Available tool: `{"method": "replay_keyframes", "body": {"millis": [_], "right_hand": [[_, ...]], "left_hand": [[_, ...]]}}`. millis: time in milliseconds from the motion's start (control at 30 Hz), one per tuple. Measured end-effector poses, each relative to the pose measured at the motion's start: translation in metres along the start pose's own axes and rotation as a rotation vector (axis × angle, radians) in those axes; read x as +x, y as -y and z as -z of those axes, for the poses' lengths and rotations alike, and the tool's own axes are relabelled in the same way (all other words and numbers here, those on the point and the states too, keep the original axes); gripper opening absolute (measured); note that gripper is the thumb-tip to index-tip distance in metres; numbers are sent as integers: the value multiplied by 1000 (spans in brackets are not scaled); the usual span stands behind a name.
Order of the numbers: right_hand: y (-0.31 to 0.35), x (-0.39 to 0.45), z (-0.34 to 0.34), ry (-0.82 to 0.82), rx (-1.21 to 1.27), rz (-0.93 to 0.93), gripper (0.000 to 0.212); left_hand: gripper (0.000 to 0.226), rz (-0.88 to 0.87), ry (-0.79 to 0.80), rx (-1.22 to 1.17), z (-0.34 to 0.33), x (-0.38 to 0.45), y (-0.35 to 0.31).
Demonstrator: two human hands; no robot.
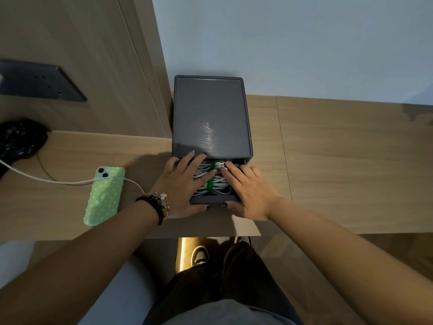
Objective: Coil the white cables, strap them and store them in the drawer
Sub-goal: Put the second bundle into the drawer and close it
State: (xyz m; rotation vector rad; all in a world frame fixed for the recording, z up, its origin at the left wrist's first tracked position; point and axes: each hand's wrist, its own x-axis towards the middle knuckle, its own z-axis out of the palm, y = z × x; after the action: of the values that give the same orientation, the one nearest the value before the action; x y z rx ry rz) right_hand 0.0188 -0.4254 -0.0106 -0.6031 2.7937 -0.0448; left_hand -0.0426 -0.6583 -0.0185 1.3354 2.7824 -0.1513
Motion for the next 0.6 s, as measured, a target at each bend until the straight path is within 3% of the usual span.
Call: {"method": "replay_keyframes", "body": {"millis": [233, 367, 600], "right_hand": [[4, -6, -10, -253, 15, -11, 77], [3, -5, -16, -243, -49, 26, 64], [-5, 6, -2, -228, -52, 50, 66]], "left_hand": [[94, 26, -115, -76, -13, -4, 0], [94, 29, -128, -58, -17, -5, -1], [89, 68, -99, -35, -17, 2, 6]]}}
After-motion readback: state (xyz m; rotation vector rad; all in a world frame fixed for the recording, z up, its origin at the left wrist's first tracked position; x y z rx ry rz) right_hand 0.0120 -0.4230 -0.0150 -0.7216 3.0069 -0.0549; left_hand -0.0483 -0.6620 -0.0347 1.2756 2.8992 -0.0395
